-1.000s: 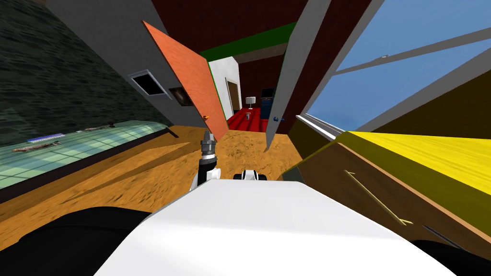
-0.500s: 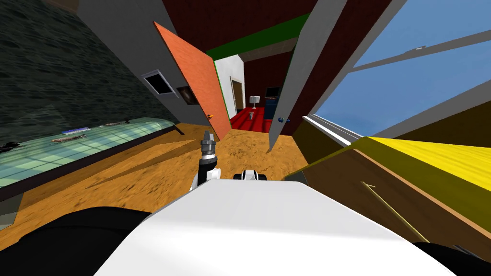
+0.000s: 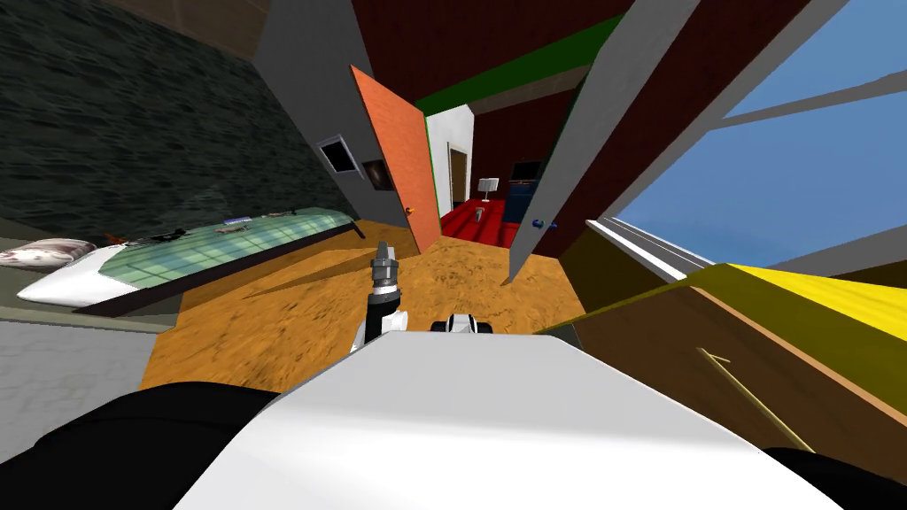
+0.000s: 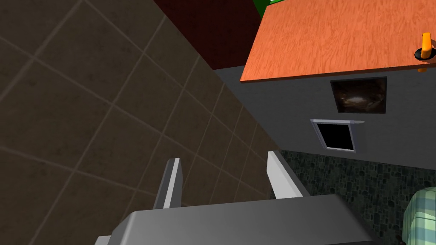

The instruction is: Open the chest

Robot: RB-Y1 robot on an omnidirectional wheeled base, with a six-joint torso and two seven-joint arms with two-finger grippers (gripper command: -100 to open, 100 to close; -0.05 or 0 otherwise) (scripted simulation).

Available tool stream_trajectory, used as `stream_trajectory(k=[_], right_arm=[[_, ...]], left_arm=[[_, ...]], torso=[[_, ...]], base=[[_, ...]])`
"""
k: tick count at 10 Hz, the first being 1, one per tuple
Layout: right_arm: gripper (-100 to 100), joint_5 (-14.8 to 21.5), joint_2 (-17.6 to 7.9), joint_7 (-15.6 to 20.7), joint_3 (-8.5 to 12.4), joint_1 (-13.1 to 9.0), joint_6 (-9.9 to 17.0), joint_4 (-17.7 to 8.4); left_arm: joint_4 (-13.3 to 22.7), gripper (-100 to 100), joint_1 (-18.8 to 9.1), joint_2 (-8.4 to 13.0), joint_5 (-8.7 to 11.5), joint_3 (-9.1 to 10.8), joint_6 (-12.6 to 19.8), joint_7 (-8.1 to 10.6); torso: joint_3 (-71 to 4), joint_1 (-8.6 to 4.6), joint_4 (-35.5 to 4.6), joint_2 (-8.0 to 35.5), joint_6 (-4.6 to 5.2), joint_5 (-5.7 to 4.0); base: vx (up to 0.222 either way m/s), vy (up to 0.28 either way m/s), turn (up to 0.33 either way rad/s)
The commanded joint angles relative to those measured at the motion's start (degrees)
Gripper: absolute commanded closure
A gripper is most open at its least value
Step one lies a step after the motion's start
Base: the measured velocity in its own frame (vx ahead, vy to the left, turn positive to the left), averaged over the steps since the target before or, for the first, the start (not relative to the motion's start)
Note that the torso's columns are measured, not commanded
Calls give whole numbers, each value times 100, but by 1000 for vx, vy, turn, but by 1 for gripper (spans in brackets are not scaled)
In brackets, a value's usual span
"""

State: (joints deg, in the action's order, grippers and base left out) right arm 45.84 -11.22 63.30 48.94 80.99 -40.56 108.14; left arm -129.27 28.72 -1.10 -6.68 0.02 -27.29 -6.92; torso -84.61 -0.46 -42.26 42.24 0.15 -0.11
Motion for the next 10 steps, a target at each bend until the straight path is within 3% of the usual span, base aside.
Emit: stream_trajectory(k=[1,10], right_arm=[[-100,38,-31,-197,-7,9,334,-94],[-100,219,-107,-1047,-126,54,1543,-333]], left_arm=[[0,0,-1,0,0,-1,0,0],[0,0,1,1,0,1,0,0]], torso=[[13,-1,-5,19,-10,-3],[13,5,-5,11,0,-6]], base=[[-104,45,229],[-107,60,295]])
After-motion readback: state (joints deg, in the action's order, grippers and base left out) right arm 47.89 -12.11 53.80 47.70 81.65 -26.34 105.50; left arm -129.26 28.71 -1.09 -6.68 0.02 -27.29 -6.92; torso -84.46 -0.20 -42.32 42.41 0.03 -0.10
